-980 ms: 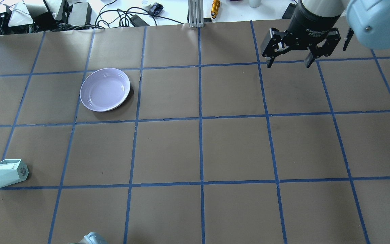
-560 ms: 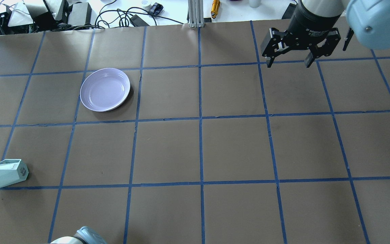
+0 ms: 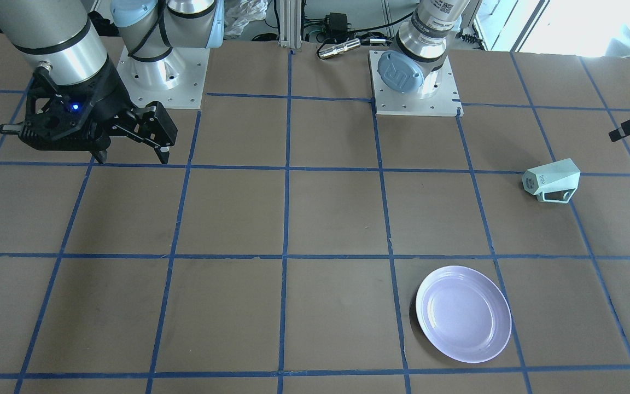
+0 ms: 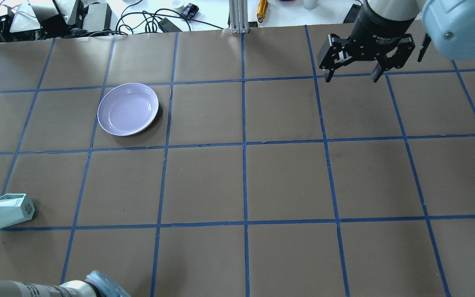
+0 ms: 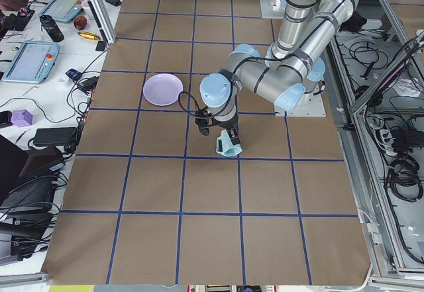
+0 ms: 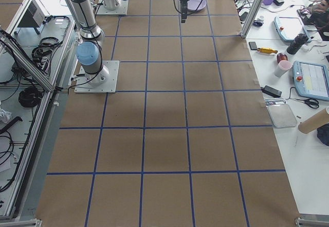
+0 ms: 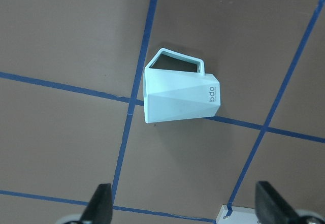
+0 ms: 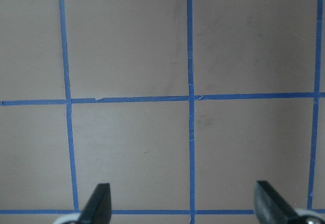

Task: Flip cup and place on plate
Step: 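Lower the left gripper and grasp the mint-green cup by its rim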

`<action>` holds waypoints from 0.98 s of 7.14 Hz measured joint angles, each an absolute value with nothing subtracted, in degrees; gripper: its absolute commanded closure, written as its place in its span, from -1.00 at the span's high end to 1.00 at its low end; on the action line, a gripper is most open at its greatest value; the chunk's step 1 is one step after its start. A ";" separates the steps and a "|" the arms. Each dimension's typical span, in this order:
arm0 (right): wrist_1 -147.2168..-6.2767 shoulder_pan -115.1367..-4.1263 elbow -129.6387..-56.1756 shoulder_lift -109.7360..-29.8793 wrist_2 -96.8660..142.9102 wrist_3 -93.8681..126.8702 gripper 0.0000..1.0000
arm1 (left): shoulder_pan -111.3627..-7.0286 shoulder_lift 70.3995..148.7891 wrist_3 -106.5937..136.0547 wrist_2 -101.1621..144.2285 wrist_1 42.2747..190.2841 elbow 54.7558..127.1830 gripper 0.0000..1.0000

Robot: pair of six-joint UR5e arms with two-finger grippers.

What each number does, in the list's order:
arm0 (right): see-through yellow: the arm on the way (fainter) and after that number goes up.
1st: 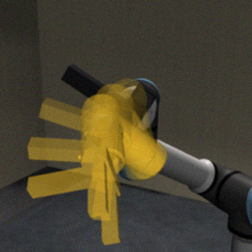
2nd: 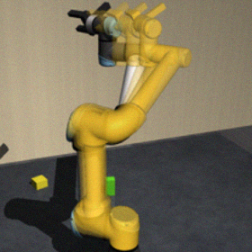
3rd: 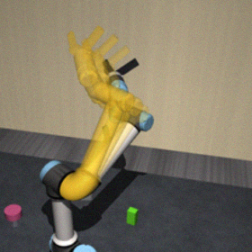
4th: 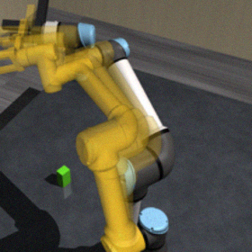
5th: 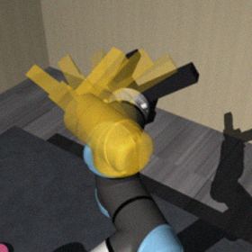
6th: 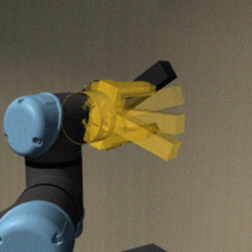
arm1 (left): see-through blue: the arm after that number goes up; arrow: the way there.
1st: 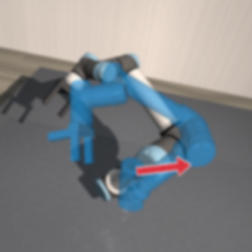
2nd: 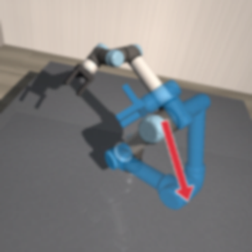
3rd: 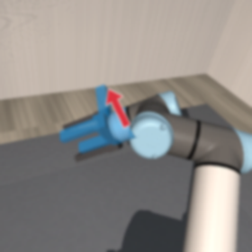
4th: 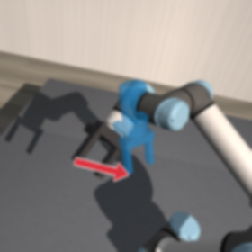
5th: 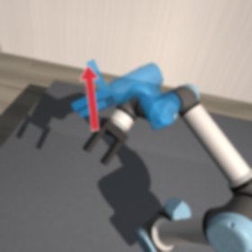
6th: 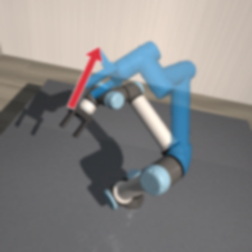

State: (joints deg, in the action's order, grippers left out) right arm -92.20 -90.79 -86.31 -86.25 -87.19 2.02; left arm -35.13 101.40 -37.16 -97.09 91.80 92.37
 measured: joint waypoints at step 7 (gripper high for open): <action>-92.20 -90.79 -86.28 -86.22 -87.19 2.05 1.00 | -27.24 111.27 -47.74 -82.52 85.38 94.84 0.99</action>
